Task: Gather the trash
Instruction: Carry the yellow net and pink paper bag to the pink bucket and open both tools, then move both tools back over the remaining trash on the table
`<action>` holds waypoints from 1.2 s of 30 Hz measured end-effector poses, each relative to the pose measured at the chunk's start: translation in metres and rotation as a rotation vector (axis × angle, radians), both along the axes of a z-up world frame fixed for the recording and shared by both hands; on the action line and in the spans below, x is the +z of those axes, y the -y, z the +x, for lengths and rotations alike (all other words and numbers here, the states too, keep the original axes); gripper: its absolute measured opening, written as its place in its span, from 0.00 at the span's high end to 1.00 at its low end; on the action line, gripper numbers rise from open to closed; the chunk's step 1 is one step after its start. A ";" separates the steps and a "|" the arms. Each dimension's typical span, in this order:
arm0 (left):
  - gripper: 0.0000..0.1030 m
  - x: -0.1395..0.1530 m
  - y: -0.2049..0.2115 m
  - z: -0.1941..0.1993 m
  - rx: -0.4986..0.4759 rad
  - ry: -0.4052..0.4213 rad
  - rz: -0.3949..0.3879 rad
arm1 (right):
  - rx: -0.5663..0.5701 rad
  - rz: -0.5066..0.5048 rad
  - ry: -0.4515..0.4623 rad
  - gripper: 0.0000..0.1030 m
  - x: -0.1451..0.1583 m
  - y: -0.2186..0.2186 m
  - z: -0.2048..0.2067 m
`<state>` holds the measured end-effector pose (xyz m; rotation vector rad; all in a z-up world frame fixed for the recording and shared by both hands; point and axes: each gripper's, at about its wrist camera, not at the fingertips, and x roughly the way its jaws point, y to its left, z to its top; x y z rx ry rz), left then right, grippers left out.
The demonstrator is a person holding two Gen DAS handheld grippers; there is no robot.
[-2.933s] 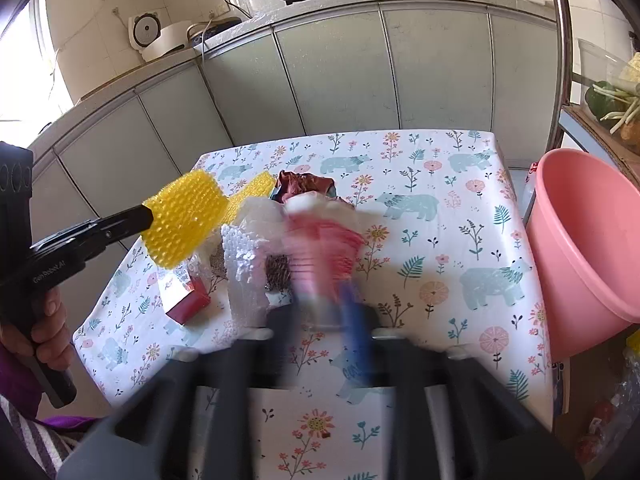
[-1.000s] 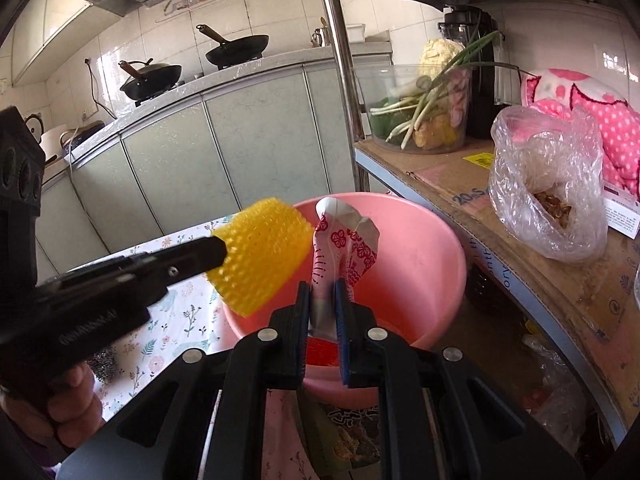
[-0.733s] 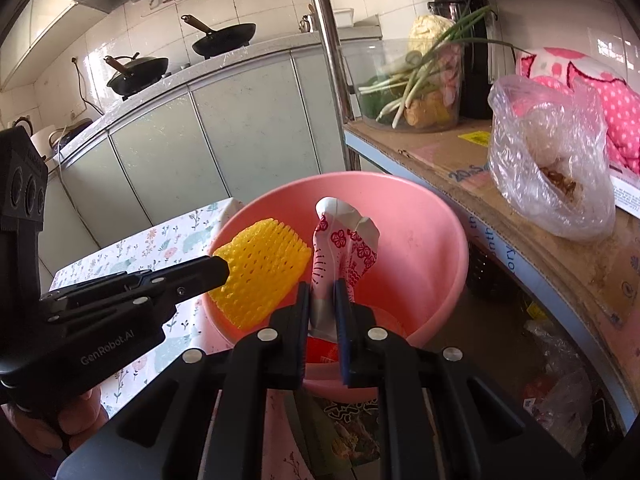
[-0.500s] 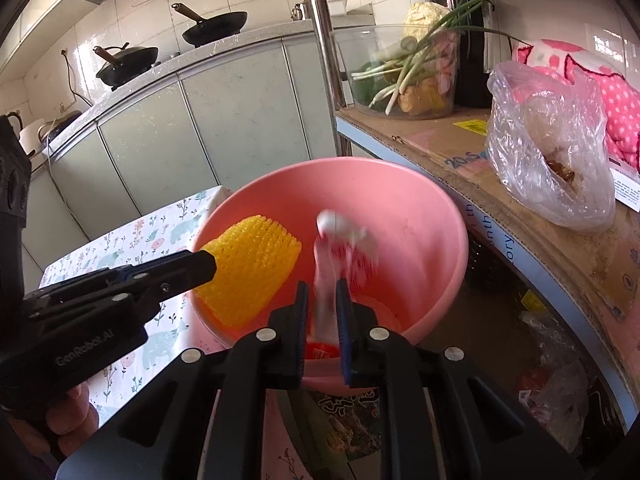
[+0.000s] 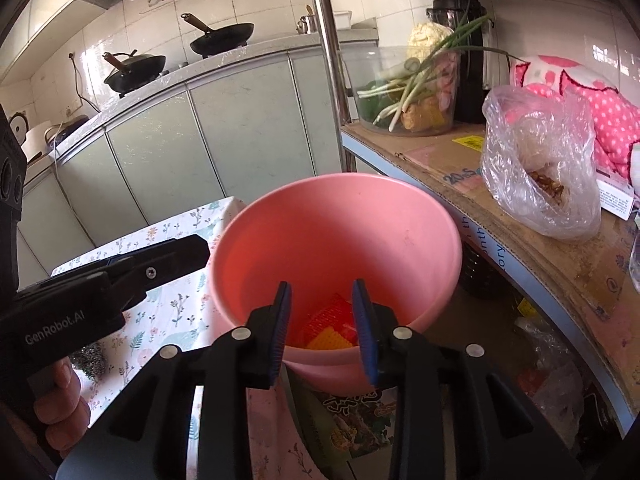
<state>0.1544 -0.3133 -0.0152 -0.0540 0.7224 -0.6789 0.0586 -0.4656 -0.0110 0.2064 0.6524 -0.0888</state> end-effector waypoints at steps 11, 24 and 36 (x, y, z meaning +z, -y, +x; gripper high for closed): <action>0.70 0.038 -0.032 -0.031 0.012 0.081 -0.044 | 0.073 -0.005 0.067 0.62 0.027 -0.031 -0.021; 0.69 0.057 -0.091 -0.069 0.051 0.155 -0.027 | 0.189 -0.004 0.079 0.62 0.037 -0.079 -0.032; 0.64 0.059 -0.165 -0.091 0.177 0.189 0.001 | 0.247 -0.018 0.061 0.62 0.036 -0.112 -0.037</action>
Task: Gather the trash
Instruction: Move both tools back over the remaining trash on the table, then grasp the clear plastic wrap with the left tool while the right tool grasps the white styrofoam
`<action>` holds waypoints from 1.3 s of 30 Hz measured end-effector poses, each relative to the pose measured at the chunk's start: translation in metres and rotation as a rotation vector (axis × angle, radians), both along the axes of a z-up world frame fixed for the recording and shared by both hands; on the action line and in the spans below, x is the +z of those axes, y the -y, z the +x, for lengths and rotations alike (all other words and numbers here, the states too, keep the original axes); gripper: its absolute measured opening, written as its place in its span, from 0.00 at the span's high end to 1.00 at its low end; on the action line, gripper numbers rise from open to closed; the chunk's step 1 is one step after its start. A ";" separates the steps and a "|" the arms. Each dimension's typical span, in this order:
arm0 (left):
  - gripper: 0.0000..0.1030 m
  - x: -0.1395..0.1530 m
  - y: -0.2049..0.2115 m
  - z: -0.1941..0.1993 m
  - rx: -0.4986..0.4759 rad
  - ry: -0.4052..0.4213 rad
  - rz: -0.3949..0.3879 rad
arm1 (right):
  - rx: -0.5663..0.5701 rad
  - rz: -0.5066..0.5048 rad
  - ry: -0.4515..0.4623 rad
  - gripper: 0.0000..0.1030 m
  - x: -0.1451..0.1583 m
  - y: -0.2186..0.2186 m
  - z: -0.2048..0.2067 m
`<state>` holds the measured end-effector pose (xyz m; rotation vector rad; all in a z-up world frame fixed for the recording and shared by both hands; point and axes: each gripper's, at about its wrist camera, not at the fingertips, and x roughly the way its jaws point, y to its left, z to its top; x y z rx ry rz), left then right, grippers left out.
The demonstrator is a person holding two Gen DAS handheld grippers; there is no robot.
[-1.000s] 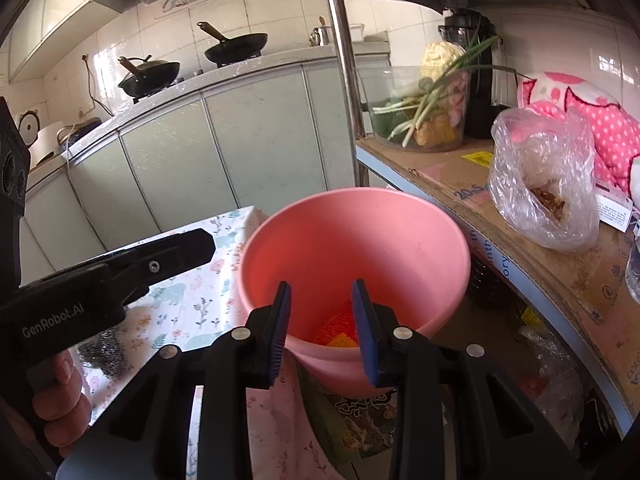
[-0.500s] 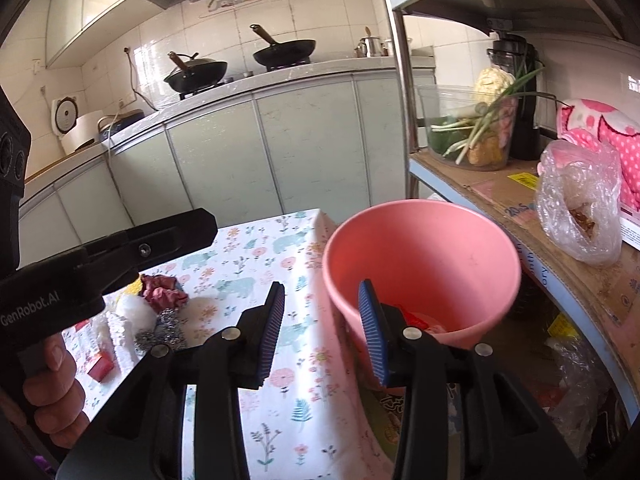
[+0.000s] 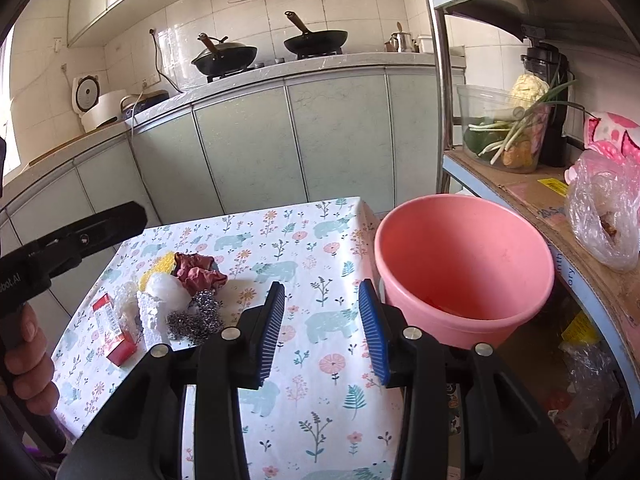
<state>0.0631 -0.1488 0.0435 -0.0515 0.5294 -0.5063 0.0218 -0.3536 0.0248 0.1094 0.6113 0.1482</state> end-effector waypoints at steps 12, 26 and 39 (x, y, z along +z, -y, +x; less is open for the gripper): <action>0.64 -0.020 -0.078 -0.005 0.183 -0.044 0.045 | 0.077 -0.011 -0.042 0.62 -0.012 -0.034 0.005; 0.64 -0.077 -0.139 0.008 0.352 -0.198 0.104 | 0.309 0.049 -0.143 0.62 -0.030 -0.089 0.004; 0.63 -0.103 -0.139 0.031 0.341 -0.297 0.098 | 0.423 0.043 -0.264 0.62 -0.054 -0.126 0.013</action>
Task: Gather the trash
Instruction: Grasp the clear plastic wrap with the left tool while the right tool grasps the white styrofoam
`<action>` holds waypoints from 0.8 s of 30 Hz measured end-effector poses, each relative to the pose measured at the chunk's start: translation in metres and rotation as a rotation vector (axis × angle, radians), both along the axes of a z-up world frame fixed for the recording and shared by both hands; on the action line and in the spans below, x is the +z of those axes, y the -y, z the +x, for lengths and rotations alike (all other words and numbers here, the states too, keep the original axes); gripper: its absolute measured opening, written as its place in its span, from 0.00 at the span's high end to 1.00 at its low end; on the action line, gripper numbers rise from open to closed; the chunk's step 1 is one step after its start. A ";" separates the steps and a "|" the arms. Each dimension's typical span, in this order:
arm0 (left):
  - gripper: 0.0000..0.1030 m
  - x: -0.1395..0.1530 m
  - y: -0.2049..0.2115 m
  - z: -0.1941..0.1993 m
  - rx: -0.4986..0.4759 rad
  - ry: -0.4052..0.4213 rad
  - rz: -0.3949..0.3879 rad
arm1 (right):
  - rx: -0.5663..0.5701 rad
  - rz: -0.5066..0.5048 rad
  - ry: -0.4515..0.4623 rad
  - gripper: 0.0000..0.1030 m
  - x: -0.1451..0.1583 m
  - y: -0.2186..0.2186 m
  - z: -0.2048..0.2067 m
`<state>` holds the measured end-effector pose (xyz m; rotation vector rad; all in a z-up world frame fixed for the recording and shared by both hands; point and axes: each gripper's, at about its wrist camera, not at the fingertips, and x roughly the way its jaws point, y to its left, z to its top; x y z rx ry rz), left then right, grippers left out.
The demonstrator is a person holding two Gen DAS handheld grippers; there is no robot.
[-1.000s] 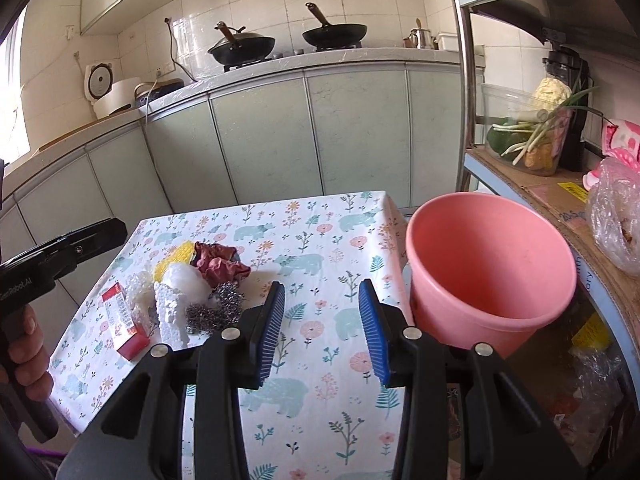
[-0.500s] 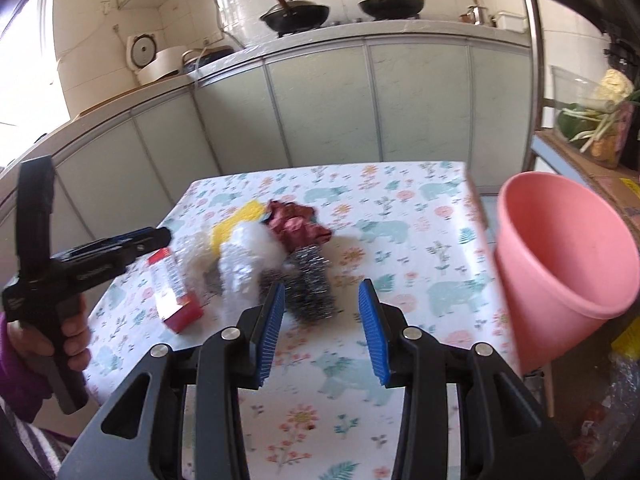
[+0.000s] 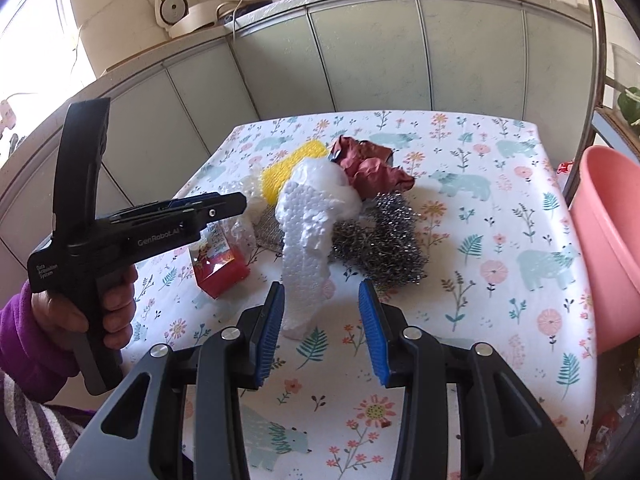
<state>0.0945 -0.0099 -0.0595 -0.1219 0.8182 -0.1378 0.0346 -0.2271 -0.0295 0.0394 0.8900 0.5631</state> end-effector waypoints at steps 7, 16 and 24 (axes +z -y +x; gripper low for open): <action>0.67 -0.001 -0.005 0.000 -0.006 -0.003 -0.037 | 0.021 -0.011 -0.049 0.62 -0.011 -0.011 0.011; 0.95 0.005 -0.004 -0.007 -0.044 0.041 -0.033 | 0.023 0.009 -0.074 0.62 -0.018 -0.019 0.020; 0.98 0.009 -0.007 -0.015 -0.049 0.058 -0.040 | 0.024 0.020 -0.079 0.73 -0.018 -0.015 0.018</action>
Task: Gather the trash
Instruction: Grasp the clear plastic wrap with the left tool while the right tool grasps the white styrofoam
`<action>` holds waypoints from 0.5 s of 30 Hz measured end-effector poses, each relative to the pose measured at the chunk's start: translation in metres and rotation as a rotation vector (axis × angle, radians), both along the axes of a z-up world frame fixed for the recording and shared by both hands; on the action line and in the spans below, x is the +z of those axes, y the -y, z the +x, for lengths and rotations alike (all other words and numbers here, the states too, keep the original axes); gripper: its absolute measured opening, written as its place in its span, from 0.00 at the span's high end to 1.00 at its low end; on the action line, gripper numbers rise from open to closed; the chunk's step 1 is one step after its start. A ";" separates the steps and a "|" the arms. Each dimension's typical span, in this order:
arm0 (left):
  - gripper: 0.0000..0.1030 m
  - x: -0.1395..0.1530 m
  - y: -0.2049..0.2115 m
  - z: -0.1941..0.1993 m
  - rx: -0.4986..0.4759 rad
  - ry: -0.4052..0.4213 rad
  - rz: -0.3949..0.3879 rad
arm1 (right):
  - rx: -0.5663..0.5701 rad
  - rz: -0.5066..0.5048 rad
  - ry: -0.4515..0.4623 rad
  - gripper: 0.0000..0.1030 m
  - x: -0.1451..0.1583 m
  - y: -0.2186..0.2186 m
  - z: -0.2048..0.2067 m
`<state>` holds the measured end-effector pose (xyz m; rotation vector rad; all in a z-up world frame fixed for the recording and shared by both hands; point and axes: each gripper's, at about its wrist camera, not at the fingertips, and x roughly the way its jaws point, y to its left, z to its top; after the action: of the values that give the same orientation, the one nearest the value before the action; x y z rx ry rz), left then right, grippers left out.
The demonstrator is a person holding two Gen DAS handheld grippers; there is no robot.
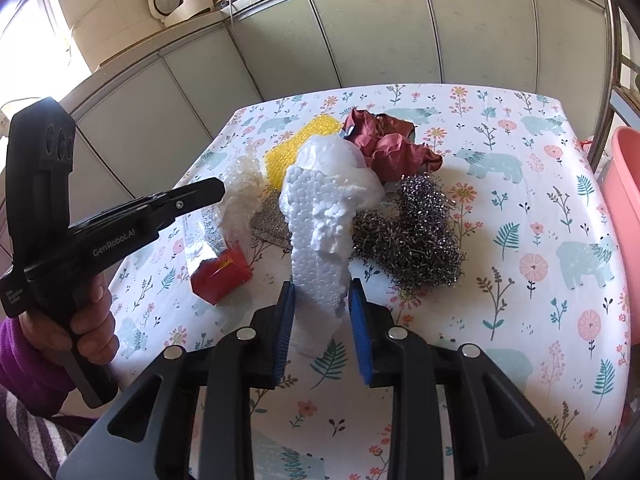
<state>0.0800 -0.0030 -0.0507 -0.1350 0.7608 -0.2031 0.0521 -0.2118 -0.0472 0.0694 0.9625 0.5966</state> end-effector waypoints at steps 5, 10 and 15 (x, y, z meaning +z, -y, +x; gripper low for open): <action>0.99 0.013 -0.002 -0.007 -0.002 0.039 -0.008 | 0.042 -0.002 0.054 0.73 0.014 -0.003 -0.014; 0.99 0.030 -0.004 -0.016 -0.005 0.084 -0.019 | 0.057 0.017 0.111 0.73 0.031 0.000 -0.024; 0.99 0.052 0.002 -0.024 -0.024 0.139 -0.022 | 0.052 0.028 0.168 0.73 0.046 0.005 -0.032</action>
<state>0.0562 -0.0048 0.0014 -0.1313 0.6226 -0.2414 0.0201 -0.2167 -0.0009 0.0186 0.7950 0.6529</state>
